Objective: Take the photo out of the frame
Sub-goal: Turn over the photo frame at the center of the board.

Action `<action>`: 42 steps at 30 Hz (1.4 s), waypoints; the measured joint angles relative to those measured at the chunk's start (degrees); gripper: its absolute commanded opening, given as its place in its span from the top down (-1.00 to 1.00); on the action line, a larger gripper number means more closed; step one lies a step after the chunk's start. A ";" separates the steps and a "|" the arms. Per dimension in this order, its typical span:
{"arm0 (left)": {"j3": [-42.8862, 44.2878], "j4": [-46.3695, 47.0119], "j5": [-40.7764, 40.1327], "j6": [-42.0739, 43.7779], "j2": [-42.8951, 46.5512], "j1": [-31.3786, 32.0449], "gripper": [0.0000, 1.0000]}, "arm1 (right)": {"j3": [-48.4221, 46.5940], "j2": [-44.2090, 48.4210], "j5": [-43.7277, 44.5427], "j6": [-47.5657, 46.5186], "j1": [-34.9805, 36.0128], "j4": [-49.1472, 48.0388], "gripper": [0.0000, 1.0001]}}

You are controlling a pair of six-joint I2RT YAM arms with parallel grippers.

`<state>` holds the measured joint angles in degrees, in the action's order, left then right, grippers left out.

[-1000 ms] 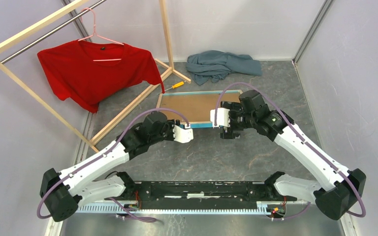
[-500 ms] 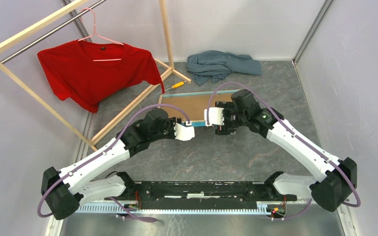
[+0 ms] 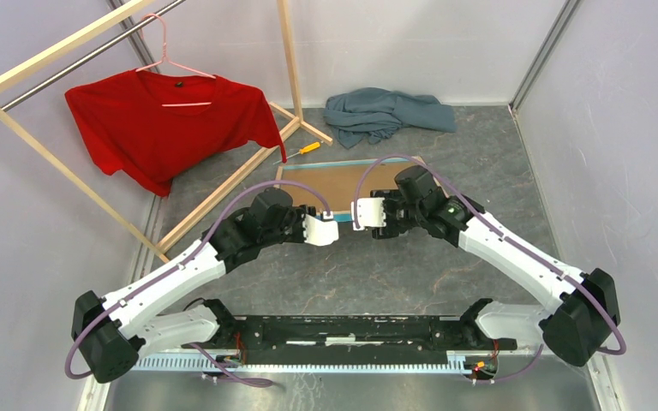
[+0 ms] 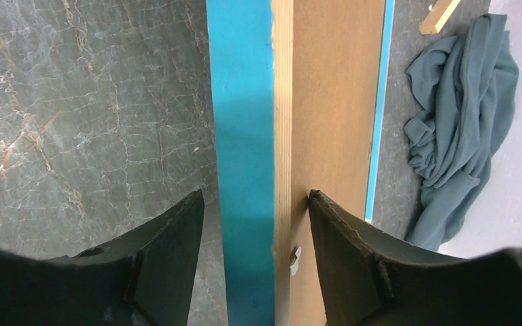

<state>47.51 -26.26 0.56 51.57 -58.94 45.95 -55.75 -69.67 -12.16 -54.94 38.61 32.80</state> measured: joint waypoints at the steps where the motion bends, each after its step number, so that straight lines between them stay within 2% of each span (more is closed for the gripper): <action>1: 0.09 -0.13 0.02 -0.02 0.00 -0.04 0.75 | 0.02 -0.09 0.74 0.02 0.46 -0.24 -0.23; 4: 0.35 -0.44 0.17 -0.09 0.00 -0.17 0.74 | 0.04 -0.20 2.73 0.02 2.03 -1.01 -0.19; 9: 0.55 -0.90 0.81 -0.31 0.00 -0.50 0.69 | 1.07 -0.13 7.26 -0.50 4.94 -3.30 0.18; 13: 0.63 -1.09 1.09 -0.33 0.00 -0.61 0.48 | 1.25 -0.04 9.84 -1.07 5.95 -4.39 0.41; 17: 1.53 -0.63 1.49 -0.39 0.04 -1.33 0.16 | 1.27 0.70 11.89 -2.05 6.45 -5.57 0.47; 23: 1.64 0.96 2.73 -3.48 1.03 -2.49 -0.57 | 1.27 1.75 12.26 -1.73 6.67 -4.98 0.70; 26: 1.64 2.05 3.04 -5.03 2.40 -4.00 -0.74 | 1.14 2.49 12.24 -1.18 6.67 -4.09 0.71; 34: 1.70 6.71 5.09 -11.58 6.19 -10.97 -0.99 | -5.35 1.97 12.09 4.70 6.67 1.18 0.76; 42: 2.58 12.55 -1.03 -17.64 7.93 -14.64 -1.00 | -18.53 -3.96 12.41 15.19 6.75 9.29 0.98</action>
<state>50.09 -13.72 -0.47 33.93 -51.00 31.31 -74.28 -73.63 0.25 -39.75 45.36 42.09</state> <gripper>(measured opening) 0.994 0.323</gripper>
